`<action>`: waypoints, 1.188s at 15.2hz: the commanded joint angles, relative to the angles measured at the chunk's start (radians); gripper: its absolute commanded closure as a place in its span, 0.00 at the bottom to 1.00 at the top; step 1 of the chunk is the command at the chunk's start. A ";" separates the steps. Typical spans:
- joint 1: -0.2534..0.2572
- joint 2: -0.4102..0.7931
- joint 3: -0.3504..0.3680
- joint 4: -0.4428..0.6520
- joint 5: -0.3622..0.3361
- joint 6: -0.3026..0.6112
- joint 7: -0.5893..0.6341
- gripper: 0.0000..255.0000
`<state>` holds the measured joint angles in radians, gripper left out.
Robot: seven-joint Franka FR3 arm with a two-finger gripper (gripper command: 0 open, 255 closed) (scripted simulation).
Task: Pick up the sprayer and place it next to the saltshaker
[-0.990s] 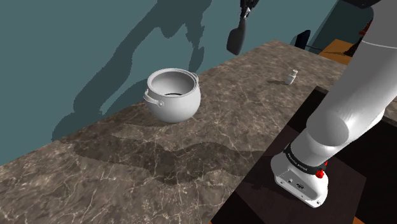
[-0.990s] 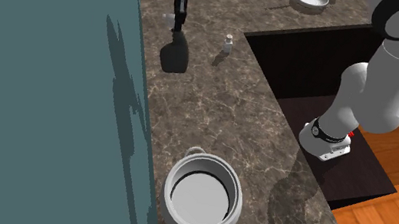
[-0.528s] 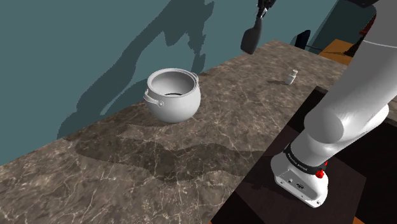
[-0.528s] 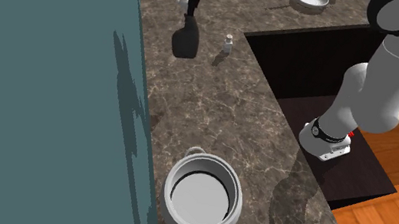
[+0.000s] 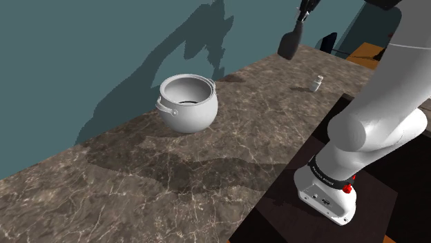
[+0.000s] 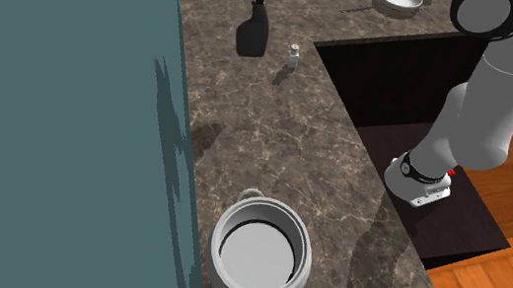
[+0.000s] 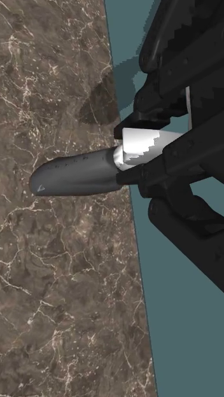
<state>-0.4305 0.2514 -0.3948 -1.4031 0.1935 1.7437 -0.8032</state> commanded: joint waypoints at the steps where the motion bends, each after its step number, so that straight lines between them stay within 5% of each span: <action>1: -0.038 0.023 -0.015 0.032 0.018 -0.017 -0.051 1.00; 7: -0.171 0.138 -0.048 0.191 0.086 -0.089 -0.188 1.00; 18: -0.143 0.108 -0.045 -0.001 0.078 0.073 -0.207 1.00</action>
<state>-0.5773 0.3646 -0.4399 -1.3833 0.2728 1.8004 -1.0087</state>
